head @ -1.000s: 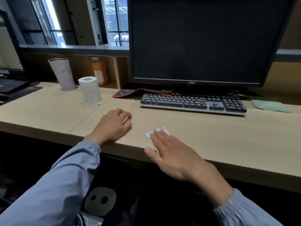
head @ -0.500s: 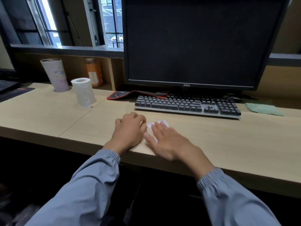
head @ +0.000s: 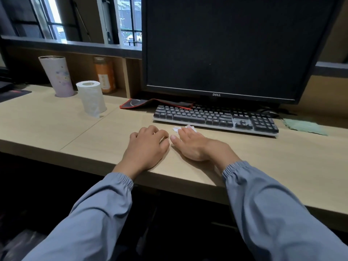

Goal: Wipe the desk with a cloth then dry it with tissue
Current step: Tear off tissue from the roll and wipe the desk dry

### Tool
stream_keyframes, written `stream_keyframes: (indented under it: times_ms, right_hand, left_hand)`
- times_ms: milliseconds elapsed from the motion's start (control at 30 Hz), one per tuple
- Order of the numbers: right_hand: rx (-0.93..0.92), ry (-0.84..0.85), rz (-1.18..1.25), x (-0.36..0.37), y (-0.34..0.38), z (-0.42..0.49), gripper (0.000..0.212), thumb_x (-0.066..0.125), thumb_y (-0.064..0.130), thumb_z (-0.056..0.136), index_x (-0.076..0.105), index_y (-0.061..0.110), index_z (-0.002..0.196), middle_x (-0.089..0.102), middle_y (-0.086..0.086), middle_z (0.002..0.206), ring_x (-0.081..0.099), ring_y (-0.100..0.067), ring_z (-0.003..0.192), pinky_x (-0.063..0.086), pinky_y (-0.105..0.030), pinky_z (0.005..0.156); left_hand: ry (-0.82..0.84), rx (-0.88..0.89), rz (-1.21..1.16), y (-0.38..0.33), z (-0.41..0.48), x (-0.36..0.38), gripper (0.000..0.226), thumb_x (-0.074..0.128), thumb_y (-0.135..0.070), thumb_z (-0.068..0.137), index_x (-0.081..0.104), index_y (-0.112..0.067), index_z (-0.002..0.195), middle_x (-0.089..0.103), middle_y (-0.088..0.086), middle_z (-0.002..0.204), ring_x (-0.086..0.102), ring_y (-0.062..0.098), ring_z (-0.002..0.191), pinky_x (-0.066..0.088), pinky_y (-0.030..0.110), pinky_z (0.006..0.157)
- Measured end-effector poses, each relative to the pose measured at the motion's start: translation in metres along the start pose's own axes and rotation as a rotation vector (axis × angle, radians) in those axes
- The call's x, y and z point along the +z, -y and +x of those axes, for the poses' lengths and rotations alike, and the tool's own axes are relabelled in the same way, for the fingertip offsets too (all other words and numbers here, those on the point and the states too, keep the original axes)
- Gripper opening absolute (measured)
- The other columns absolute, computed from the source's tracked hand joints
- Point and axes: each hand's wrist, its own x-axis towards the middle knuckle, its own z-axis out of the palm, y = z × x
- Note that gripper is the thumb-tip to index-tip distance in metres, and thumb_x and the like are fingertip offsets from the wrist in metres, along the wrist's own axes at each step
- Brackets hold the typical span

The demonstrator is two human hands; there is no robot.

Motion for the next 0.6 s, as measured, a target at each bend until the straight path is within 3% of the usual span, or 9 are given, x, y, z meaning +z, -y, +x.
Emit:
stream_keyframes:
  times_ms: [600]
  right_hand:
    - [0.110, -0.029, 0.023, -0.004, -0.002, 0.017, 0.088, 0.007, 0.073, 0.099, 0.001, 0.015, 0.166, 0.000, -0.005, 0.174, -0.004, -0.023, 0.159, 0.004, -0.047, 0.128]
  left_hand:
    - [0.032, 0.007, 0.017, -0.003, -0.002, -0.005, 0.040, 0.034, -0.045, 0.106, 0.054, -0.038, 0.140, 0.051, -0.002, 0.141, 0.044, 0.021, 0.129, 0.033, 0.046, 0.107]
